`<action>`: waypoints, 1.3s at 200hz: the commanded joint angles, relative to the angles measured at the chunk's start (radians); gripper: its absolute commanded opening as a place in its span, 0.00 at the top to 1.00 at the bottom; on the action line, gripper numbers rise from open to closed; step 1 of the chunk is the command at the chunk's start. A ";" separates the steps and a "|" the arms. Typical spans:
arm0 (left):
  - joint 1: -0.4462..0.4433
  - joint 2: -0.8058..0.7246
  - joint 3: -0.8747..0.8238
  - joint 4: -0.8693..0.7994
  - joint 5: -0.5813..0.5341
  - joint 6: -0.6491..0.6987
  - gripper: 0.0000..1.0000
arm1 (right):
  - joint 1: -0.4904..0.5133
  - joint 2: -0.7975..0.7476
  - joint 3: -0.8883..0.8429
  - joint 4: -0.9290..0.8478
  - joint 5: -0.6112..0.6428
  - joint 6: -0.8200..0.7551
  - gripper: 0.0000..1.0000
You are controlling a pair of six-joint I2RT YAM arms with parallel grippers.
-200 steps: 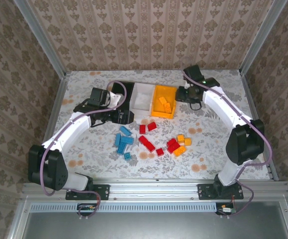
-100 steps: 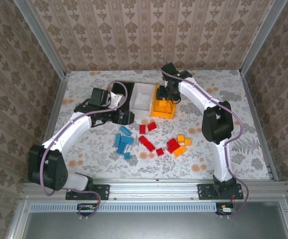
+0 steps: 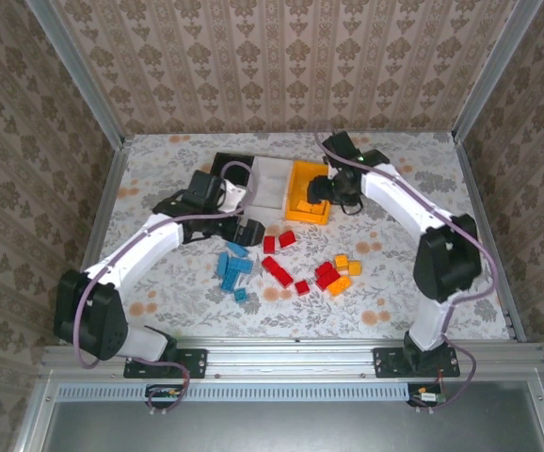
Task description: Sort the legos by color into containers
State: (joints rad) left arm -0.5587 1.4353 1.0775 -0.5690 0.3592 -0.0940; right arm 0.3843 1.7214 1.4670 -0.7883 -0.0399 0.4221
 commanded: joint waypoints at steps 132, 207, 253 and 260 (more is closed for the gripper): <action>-0.234 0.569 0.445 -0.120 -0.276 0.144 0.12 | -0.160 -0.323 -0.546 0.169 -0.119 0.028 0.28; -0.200 0.669 0.502 -0.121 -0.262 0.147 0.26 | -0.164 -0.286 -0.554 0.212 -0.163 0.052 0.28; -0.184 0.683 0.502 -0.116 -0.247 0.137 0.41 | -0.163 -0.286 -0.553 0.222 -0.183 0.071 0.29; -0.181 0.680 0.499 -0.114 -0.239 0.135 0.47 | -0.162 -0.291 -0.552 0.219 -0.183 0.072 0.28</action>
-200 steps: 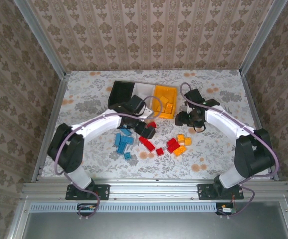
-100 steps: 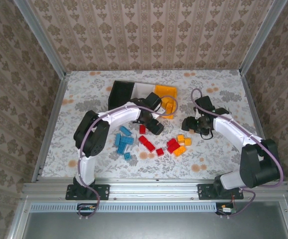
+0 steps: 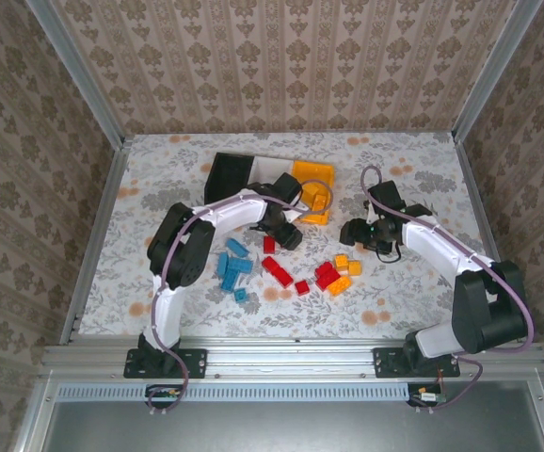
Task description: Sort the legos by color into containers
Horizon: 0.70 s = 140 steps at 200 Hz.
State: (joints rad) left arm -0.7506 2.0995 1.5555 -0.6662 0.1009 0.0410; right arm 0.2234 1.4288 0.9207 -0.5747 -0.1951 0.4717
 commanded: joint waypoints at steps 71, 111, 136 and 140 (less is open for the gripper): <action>0.023 -0.063 -0.033 0.001 0.089 -0.044 0.75 | -0.001 -0.066 -0.005 -0.024 -0.017 0.034 0.28; 0.042 -0.189 -0.058 -0.023 0.110 -0.074 0.75 | -0.002 -0.086 -0.010 -0.025 -0.017 0.045 0.28; 0.086 -0.265 -0.041 -0.041 0.121 -0.098 0.75 | -0.001 -0.079 -0.016 -0.015 -0.020 0.052 0.28; 0.098 -0.274 -0.035 -0.042 0.121 -0.103 0.75 | -0.001 -0.078 -0.019 -0.011 -0.023 0.054 0.28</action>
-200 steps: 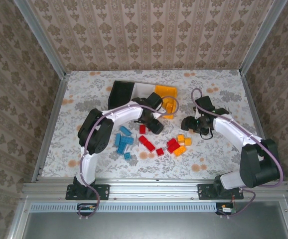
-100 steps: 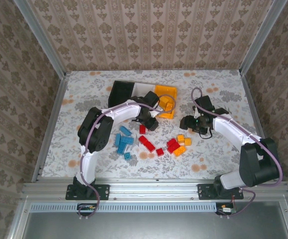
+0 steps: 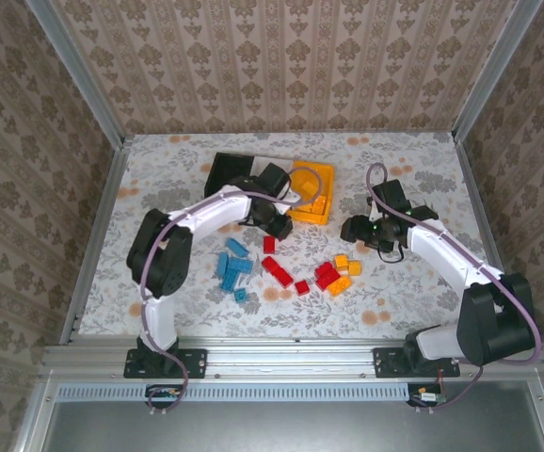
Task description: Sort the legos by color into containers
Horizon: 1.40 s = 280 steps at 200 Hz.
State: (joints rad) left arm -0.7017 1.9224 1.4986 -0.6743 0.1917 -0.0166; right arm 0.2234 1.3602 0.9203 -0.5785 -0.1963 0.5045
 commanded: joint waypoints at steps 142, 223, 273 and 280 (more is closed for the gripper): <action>0.230 0.297 0.566 -0.186 -0.069 -0.090 0.71 | 0.147 0.165 0.032 -0.064 0.034 -0.054 0.28; 0.227 0.245 0.567 -0.223 -0.061 -0.106 0.40 | 0.323 0.239 0.180 -0.195 0.221 -0.145 0.27; 0.137 -0.008 0.264 -0.144 -0.070 -0.075 0.35 | 0.304 0.168 0.149 -0.227 0.310 -0.058 0.26; 0.110 -0.041 0.215 -0.127 -0.064 -0.070 0.34 | 0.281 0.150 0.130 -0.222 0.304 -0.050 0.26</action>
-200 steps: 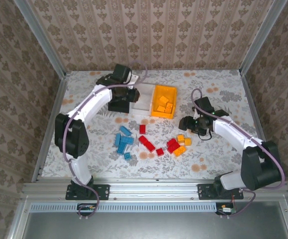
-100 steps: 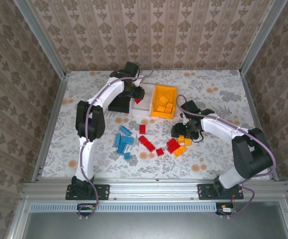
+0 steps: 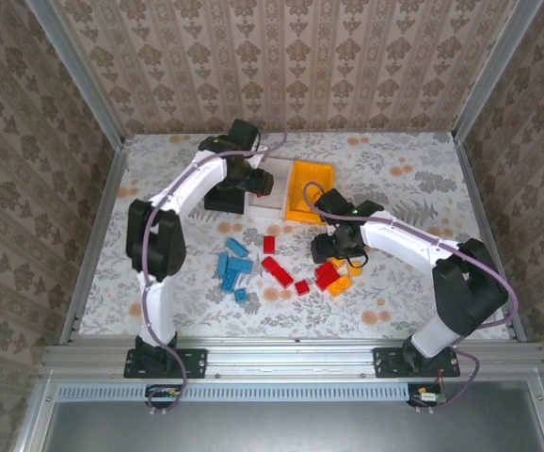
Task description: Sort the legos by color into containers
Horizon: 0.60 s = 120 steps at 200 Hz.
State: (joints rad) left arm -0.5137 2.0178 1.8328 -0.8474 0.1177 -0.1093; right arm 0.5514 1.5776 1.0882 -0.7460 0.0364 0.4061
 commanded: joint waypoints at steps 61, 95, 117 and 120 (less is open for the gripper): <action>-0.299 -0.160 -0.336 0.167 0.107 -0.019 0.30 | -0.335 -0.309 -0.214 0.027 -0.075 0.077 0.27; -0.382 -0.026 -0.242 0.150 0.126 -0.020 0.30 | -0.399 -0.358 -0.249 0.046 -0.129 0.069 0.27; -0.416 0.040 -0.180 0.134 0.135 -0.014 0.30 | -0.414 -0.361 -0.260 0.045 -0.138 0.056 0.27; -0.419 0.048 -0.174 0.131 0.138 -0.013 0.30 | -0.416 -0.362 -0.262 0.045 -0.139 0.054 0.27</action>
State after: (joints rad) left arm -0.9066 2.0289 1.5833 -0.7021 0.2230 -0.1135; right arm 0.1501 1.2316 0.8494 -0.7109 -0.0574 0.4709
